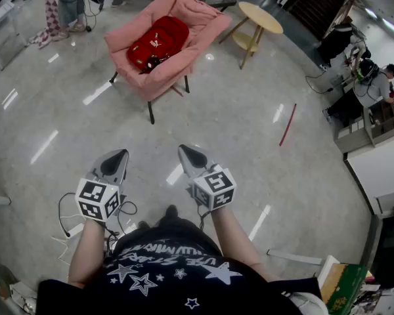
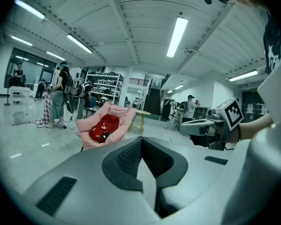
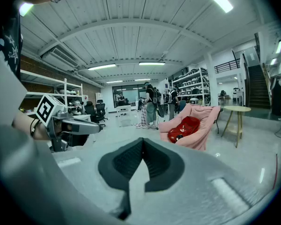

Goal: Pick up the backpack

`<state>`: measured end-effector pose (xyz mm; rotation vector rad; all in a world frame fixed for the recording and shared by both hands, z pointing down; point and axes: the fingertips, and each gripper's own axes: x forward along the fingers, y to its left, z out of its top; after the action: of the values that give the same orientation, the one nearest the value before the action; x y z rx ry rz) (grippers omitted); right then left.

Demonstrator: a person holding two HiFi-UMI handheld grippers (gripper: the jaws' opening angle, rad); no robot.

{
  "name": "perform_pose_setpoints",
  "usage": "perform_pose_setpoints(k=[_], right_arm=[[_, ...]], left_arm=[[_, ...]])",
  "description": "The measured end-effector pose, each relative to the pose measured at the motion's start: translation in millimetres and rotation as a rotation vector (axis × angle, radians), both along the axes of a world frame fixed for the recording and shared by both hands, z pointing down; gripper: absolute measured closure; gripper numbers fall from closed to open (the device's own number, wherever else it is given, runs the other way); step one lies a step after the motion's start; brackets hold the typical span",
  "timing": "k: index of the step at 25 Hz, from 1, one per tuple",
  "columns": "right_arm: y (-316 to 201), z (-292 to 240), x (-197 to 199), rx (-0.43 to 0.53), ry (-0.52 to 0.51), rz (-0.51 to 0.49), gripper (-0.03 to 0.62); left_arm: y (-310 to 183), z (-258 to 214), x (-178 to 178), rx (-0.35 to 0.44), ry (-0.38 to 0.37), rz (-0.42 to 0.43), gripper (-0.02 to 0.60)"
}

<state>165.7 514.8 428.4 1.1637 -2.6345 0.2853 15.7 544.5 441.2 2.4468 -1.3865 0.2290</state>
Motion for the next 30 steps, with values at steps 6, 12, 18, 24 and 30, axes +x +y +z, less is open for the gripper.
perform_pose_setpoints(k=[6,12,18,24,30], right_arm=[[15.2,1.0,-8.9,-0.02,0.002,-0.009,0.594],[23.4,0.9,-17.7,-0.028,0.023,-0.017,0.594],[31.9,5.5,-26.7,-0.019,0.017,-0.011,0.594],[40.8,20.8,-31.4,-0.054,0.019,0.015,0.594],[8.7,36.4,-40.4,-0.083,0.012,0.033,0.594]], left_arm=[[11.7,-5.0,-9.3,0.005,0.01,-0.009,0.574],[21.9,-1.7,-23.8,-0.008,0.016,-0.036,0.574],[34.4,6.6,-38.9,-0.025,0.023,-0.054,0.574],[44.1,15.5,-58.2,-0.04,0.026,-0.074,0.574],[20.4,22.8,-82.3,-0.042,0.024,-0.101,0.574]])
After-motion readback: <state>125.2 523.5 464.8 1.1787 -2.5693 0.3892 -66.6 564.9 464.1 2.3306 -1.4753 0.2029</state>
